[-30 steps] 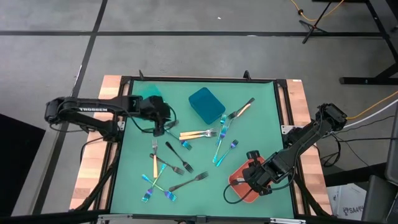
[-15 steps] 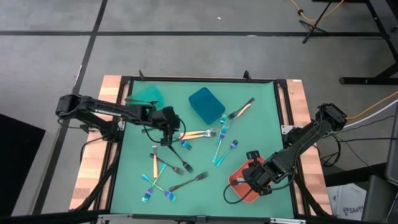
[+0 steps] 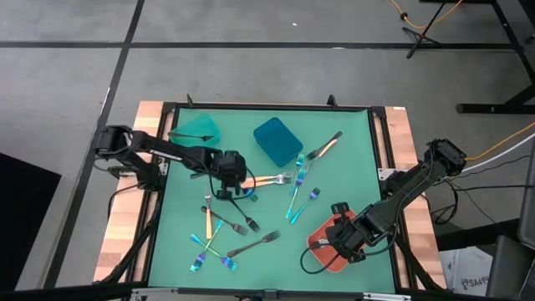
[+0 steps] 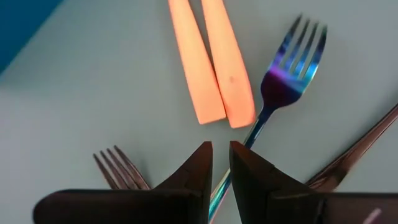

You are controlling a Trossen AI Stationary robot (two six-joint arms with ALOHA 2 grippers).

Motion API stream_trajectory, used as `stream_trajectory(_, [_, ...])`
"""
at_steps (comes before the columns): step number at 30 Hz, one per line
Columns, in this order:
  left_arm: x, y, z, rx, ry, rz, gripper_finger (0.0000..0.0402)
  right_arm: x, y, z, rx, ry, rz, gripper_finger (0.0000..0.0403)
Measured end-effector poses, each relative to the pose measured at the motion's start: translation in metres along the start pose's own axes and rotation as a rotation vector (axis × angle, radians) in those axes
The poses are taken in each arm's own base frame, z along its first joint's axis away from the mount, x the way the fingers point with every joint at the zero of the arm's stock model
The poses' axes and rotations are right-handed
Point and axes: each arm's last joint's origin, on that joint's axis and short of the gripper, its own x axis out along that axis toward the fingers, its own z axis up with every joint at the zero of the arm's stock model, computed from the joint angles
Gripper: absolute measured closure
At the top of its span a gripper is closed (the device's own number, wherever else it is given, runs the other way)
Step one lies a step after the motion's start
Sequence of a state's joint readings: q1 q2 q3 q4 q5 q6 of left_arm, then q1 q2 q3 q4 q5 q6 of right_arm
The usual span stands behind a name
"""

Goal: Sort silverware by color (type)
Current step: Put the purple fork into the blue bin

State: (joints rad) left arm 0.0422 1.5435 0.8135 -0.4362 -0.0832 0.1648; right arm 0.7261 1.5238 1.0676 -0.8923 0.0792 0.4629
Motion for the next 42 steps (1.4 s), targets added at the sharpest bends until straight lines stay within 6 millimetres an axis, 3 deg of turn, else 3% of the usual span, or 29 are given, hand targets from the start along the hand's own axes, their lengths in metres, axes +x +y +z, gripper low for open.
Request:
stream_trajectory(15, [0.019,-0.004,-0.003,0.095,0.058,-0.067,0.0353,0.0,0.0,0.0,0.0,-0.001,0.0,0.0278])
stream_trajectory(42, [0.02,-0.004,-0.004,0.112,0.061,-0.076,0.0353,0.0,0.0,0.0,0.001,-0.003,0.001,0.0278])
